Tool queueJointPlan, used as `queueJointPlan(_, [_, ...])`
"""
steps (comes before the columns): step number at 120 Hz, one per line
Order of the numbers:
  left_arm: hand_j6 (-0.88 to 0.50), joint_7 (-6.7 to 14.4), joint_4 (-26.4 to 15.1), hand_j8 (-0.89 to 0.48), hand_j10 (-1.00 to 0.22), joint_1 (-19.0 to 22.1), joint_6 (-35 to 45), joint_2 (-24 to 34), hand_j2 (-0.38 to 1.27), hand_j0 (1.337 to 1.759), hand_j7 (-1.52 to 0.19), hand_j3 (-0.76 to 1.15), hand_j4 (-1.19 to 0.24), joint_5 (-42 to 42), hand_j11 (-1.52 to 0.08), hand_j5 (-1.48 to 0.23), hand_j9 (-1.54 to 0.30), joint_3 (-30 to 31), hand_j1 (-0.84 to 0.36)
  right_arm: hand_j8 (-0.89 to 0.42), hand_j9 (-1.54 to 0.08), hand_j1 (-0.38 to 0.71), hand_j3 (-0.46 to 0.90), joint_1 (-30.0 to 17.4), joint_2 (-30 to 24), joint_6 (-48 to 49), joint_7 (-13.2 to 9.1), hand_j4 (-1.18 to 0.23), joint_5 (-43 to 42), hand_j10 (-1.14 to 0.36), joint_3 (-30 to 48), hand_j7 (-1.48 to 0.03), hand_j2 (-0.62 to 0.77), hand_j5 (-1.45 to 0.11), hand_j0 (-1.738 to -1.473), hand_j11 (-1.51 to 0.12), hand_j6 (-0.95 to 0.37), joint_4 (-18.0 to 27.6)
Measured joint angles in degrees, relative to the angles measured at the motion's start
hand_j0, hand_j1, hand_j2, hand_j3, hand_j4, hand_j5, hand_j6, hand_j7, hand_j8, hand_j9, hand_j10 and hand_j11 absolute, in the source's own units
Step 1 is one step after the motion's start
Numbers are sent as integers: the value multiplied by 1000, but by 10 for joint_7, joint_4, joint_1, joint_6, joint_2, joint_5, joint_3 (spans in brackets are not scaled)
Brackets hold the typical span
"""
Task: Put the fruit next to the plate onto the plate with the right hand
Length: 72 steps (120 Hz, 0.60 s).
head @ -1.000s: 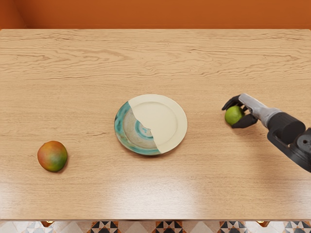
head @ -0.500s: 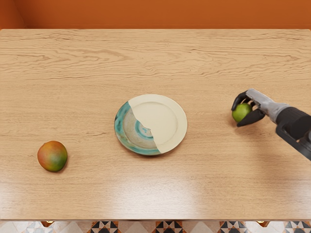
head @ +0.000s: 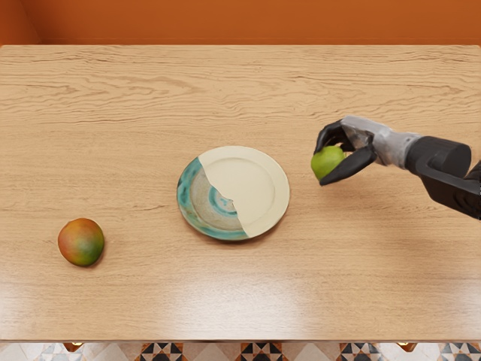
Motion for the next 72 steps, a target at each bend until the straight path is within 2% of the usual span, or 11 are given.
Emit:
queueJointPlan(44, [-234,0,0,-234,-234,0,0,0,46,1658,-303,1,-234,0,-303,-303,-303,0,69,-374,-1119,56,0,6,103,27,-3,-832,20,-487,12,-1107,-6,-1157,-1642,-1116,-555,-6])
queueJointPlan(72, [-234,0,0,-234,-234,0,0,0,46,1658,-303,1,-234,0,-303,-303,-303,0,69,-370,-1117,62,0,19,180,26,-5,-830,-56,-488,5,-1107,5,-1163,-1642,-1116,-554,-33])
